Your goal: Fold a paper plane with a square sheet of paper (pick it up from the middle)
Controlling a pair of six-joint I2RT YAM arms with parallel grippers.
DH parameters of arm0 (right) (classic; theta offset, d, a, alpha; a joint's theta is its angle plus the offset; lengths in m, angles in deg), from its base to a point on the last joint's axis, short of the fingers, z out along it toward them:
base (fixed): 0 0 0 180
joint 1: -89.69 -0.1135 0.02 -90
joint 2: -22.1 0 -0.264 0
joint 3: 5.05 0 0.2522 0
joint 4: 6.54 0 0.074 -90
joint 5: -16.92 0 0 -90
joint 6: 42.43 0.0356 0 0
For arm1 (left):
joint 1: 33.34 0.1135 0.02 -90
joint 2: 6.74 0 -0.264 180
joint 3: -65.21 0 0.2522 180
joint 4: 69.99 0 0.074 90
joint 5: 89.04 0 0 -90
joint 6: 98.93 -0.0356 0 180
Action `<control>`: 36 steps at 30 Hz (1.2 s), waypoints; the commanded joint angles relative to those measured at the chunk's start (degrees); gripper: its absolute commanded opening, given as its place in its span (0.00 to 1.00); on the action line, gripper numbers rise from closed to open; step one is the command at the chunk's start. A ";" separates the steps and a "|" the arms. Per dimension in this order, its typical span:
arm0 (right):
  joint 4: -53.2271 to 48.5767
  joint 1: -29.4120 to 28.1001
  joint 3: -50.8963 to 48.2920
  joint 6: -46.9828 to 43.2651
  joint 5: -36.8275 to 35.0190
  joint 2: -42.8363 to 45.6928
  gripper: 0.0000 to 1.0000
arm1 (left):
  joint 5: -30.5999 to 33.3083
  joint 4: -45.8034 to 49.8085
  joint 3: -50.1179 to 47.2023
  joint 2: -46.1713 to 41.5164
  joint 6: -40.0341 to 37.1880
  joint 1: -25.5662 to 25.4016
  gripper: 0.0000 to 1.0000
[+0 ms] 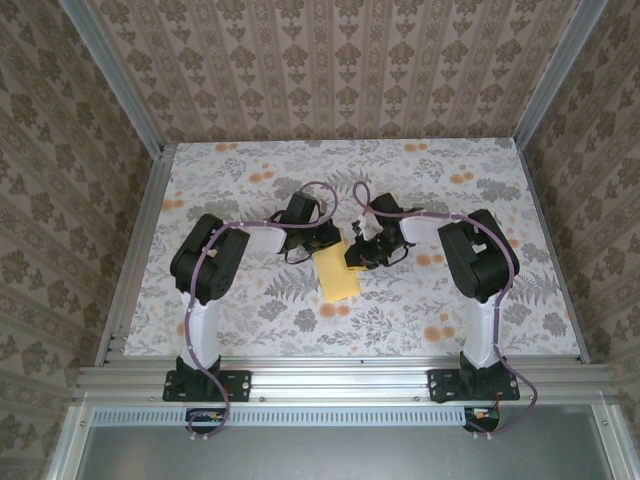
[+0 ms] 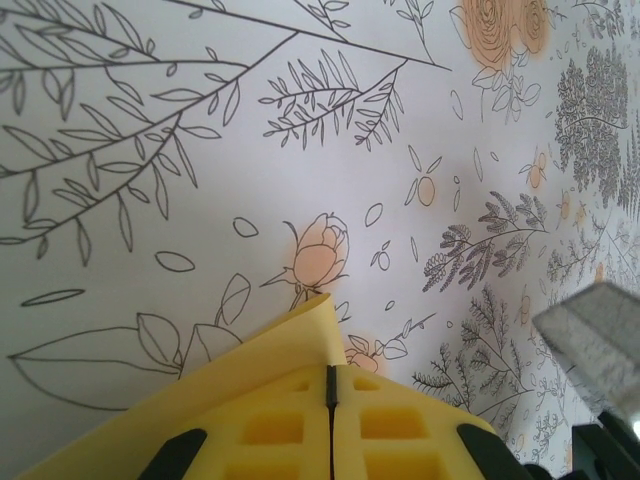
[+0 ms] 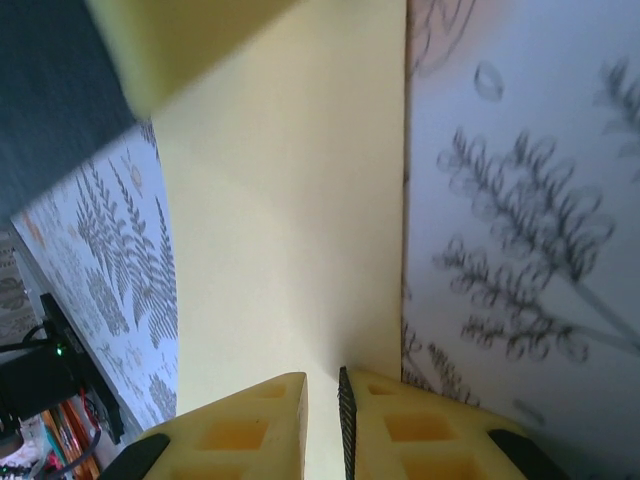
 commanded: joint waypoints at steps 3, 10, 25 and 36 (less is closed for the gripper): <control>-6.14 -1.05 -7.91 -0.25 0.15 3.78 0.19 | 7.07 8.46 -3.72 3.84 -1.06 1.30 0.08; -5.93 -1.35 -15.34 2.18 -1.05 11.63 0.19 | 6.89 8.51 -3.51 4.15 -1.06 1.21 0.07; 2.34 -1.49 3.22 14.48 -3.75 1.42 0.16 | 5.92 8.52 -3.33 3.99 0.15 0.60 0.06; 1.06 -1.84 -4.05 12.06 -2.30 1.12 0.16 | 6.86 10.12 -1.98 4.68 0.29 0.34 0.06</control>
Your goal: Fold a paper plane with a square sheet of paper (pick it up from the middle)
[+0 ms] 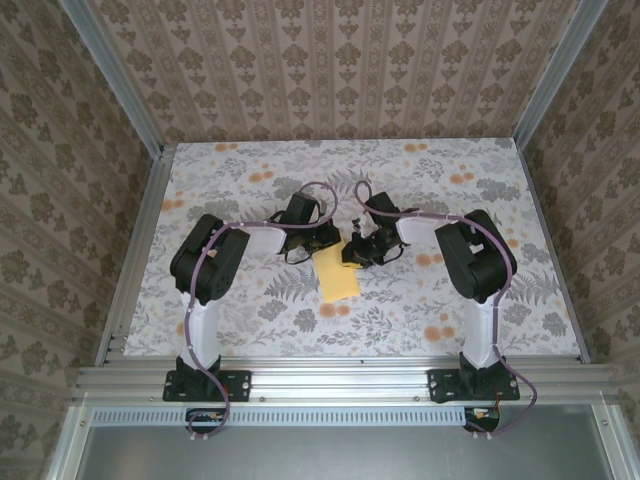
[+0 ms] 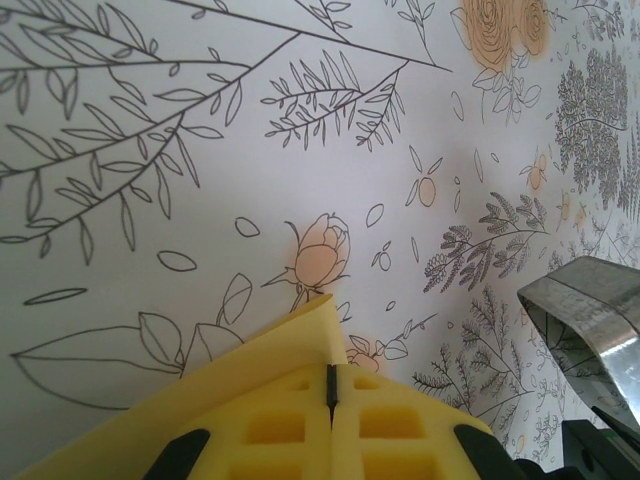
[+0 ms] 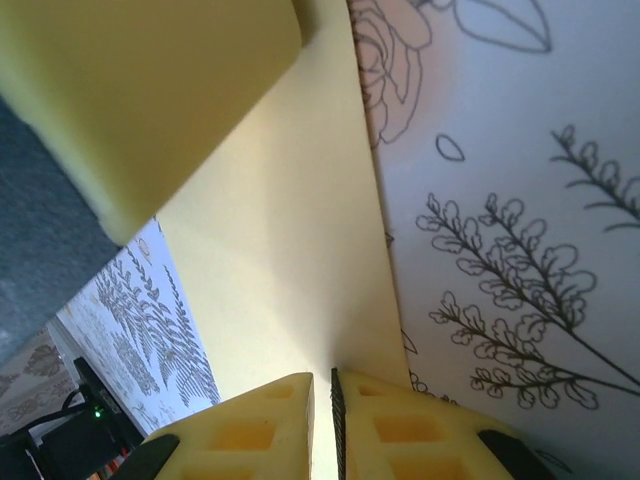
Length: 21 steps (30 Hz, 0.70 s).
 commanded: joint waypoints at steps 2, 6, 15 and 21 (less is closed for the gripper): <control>-3.12 -0.99 -8.78 -0.44 0.51 3.92 0.16 | 6.95 10.81 -1.55 4.77 -0.02 0.40 0.06; -3.44 -1.32 -16.20 -0.78 -0.10 8.65 0.17 | 7.13 11.13 -1.42 4.98 -0.05 0.40 0.06; -8.86 -1.76 -20.57 -3.21 -2.53 18.81 0.19 | 5.79 11.63 -0.16 3.79 -0.09 0.31 0.08; -9.35 -1.78 -14.54 -2.59 -9.19 26.72 0.30 | 3.58 14.90 5.21 -2.01 -1.11 -0.30 0.18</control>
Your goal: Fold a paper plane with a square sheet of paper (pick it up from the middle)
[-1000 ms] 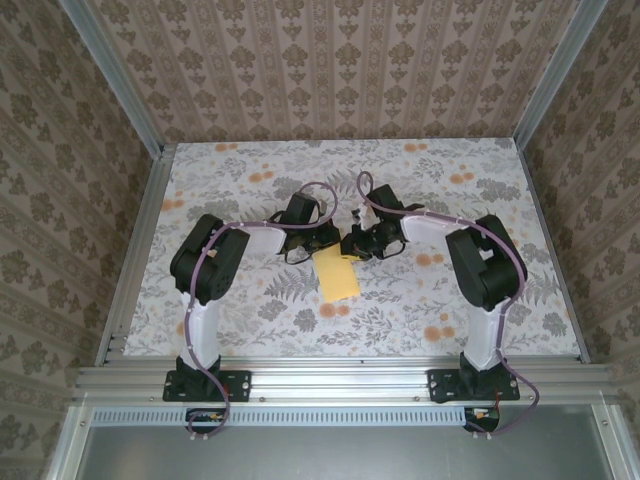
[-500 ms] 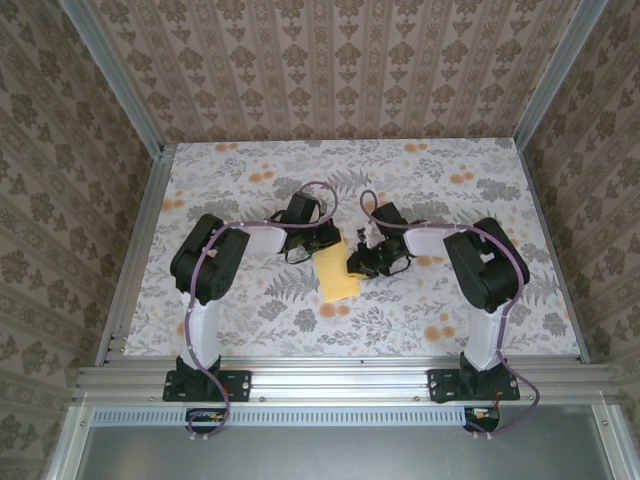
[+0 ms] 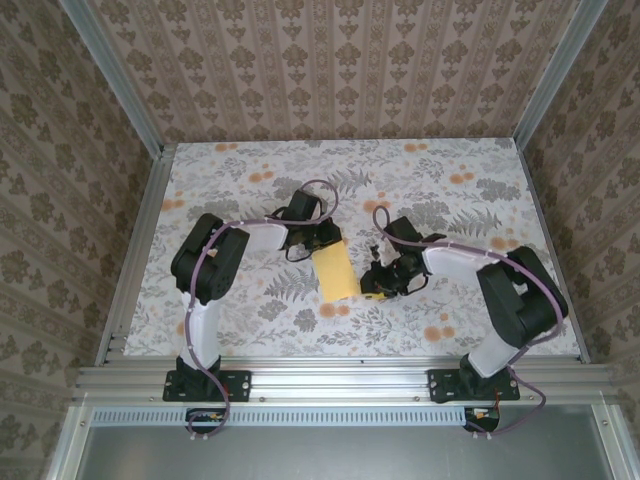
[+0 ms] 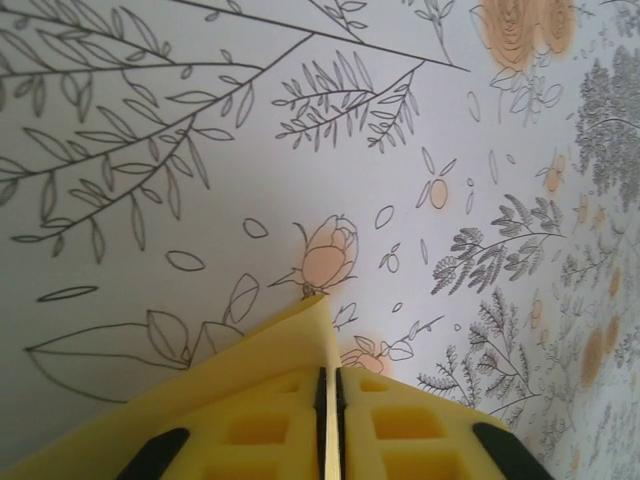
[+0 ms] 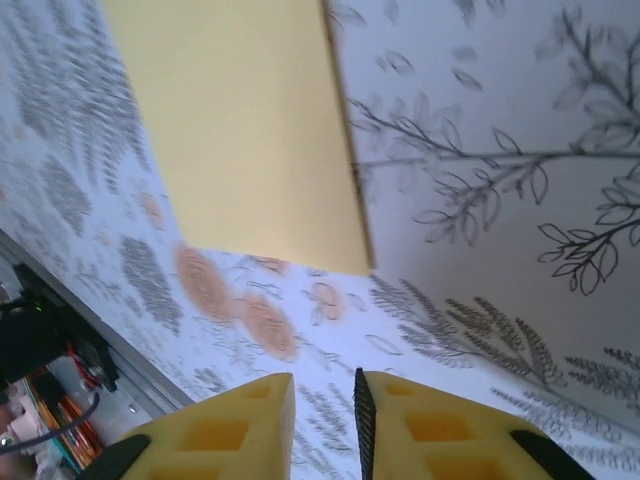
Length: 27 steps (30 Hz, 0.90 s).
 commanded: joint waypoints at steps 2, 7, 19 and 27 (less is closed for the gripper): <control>-2.03 -0.26 5.15 -1.12 -8.61 4.31 0.34 | 2.26 9.53 3.03 -4.83 -1.11 -0.08 0.24; -2.41 -1.01 8.57 -3.40 -15.80 2.95 0.42 | 5.60 12.99 2.17 -12.10 -0.74 -0.08 0.42; -6.74 -7.92 23.27 -12.66 -25.72 -11.56 0.47 | 16.87 19.95 -17.66 -31.70 5.39 -0.16 0.64; -9.93 -9.67 34.03 -13.71 -26.36 -22.72 0.44 | 19.65 22.33 -27.50 -41.72 10.18 -0.52 0.72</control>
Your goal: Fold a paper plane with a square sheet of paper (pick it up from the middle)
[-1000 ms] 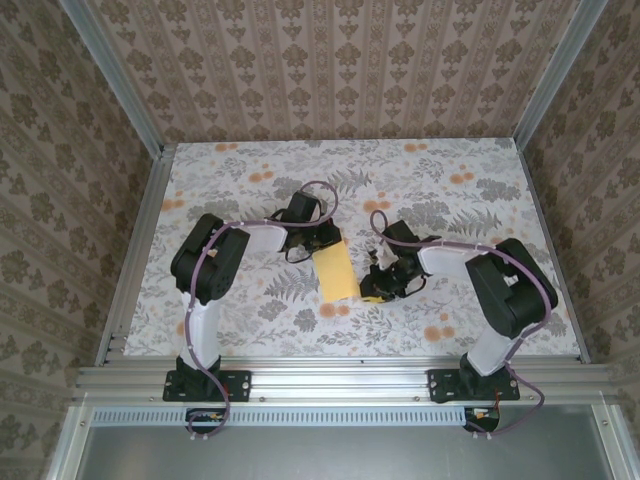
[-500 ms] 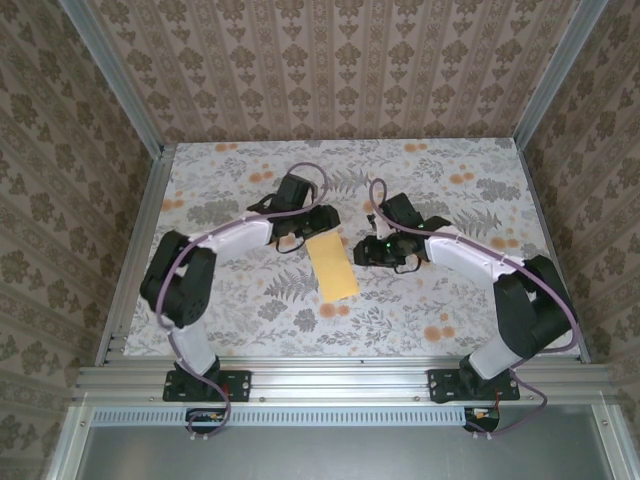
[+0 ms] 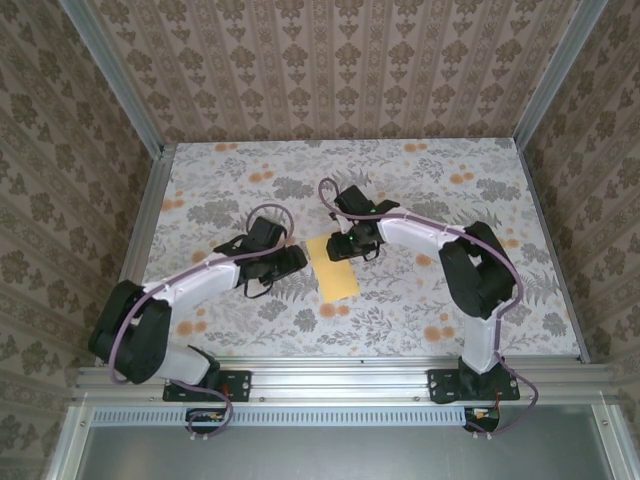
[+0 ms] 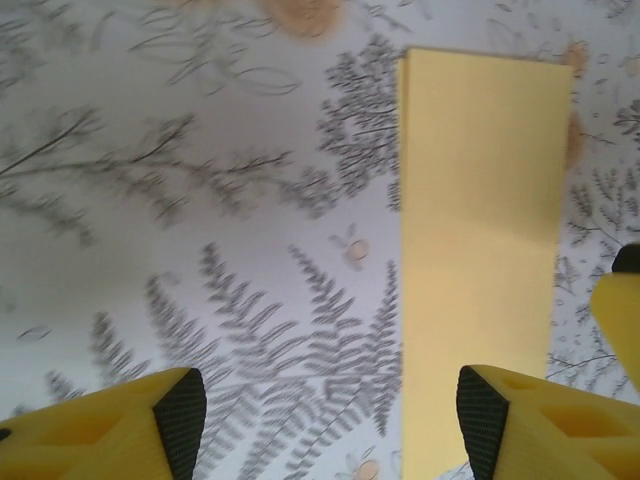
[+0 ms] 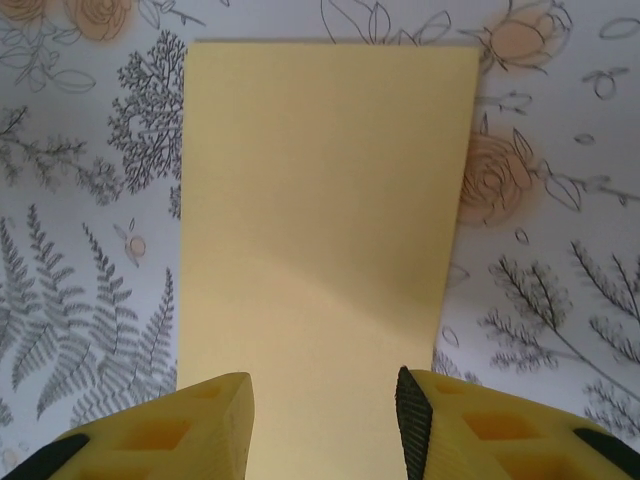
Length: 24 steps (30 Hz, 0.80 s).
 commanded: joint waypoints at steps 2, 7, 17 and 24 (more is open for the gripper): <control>-3.90 -0.59 5.59 -1.52 -2.26 -5.24 0.44 | 2.63 2.31 -3.04 -5.33 3.17 -0.42 0.73; -4.31 -0.74 8.11 -0.80 -2.98 -8.95 0.44 | 1.44 1.81 -4.76 -7.16 3.21 -0.42 0.73; -3.72 -0.07 6.23 5.13 -6.37 -11.92 0.45 | -6.70 -12.63 -7.97 -4.41 6.46 -2.01 0.63; -3.14 2.32 2.18 12.57 -2.47 -11.23 0.45 | -8.89 -20.80 -7.09 3.14 10.56 -6.70 0.60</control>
